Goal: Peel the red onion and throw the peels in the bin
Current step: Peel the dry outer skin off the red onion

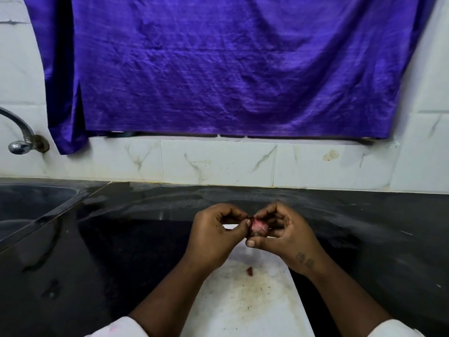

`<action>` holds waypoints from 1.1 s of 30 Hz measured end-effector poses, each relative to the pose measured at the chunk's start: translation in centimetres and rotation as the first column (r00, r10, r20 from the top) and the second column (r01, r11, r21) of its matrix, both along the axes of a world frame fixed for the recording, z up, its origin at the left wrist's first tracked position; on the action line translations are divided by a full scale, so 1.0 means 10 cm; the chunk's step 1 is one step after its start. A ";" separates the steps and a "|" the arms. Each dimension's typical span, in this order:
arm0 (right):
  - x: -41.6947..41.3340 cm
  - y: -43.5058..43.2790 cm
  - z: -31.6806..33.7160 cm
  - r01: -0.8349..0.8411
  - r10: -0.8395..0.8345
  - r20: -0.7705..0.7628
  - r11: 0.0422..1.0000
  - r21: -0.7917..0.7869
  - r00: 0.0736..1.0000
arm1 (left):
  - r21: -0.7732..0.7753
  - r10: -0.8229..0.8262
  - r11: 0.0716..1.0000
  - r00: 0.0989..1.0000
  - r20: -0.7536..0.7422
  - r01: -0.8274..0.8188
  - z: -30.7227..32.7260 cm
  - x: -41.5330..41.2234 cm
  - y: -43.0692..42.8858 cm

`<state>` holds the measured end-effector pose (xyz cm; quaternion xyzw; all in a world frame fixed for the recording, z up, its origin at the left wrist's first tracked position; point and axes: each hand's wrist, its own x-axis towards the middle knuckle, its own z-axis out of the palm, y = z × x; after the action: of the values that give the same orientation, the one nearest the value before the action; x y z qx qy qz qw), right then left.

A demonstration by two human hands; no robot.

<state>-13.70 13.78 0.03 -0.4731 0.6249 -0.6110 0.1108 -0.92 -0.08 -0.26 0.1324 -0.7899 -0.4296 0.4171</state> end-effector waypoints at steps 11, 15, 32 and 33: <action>0.04 -0.02 0.01 0.020 -0.020 -0.088 1.000 0.005 0.996 | -0.068 0.056 0.996 0.998 -0.033 -0.058 -0.04 -0.04 0.02; -0.01 -0.03 -0.01 -0.018 0.018 -0.006 0.999 -0.037 1.000 | -0.030 0.029 0.999 0.999 -0.018 -0.030 -0.04 -0.03 0.05; 0.04 -0.04 0.01 0.182 -0.176 -0.302 0.983 -0.009 0.937 | 0.258 -0.177 0.951 0.984 -0.002 0.171 -0.02 -0.04 0.06; 0.04 -0.04 0.00 0.186 -0.182 -0.313 0.982 -0.017 0.932 | 0.285 -0.193 0.939 0.981 -0.017 0.190 -0.01 -0.04 0.06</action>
<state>-13.27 13.36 0.08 -0.5028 0.6800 -0.5318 -0.0442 -1.30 0.47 -0.39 0.1162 -0.7312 -0.5768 0.3453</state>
